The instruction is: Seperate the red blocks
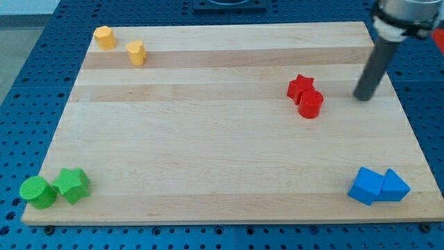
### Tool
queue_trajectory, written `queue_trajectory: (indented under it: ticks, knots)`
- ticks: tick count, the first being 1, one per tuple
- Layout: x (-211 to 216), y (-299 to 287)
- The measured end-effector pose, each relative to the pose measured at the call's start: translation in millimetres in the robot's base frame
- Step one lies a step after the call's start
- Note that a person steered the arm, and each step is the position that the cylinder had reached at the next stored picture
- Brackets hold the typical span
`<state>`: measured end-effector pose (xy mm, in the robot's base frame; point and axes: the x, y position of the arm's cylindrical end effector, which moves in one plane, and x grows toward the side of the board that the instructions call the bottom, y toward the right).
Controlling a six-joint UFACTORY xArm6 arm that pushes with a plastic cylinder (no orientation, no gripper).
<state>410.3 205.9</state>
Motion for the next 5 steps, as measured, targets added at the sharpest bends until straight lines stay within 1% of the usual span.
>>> queue_trajectory:
  ticks: [1,2,3,4,5]
  knots:
    - [-6,-94]
    - [-25,-178]
    - [-24,-212]
    - [-13,-176]
    - [-18,-120]
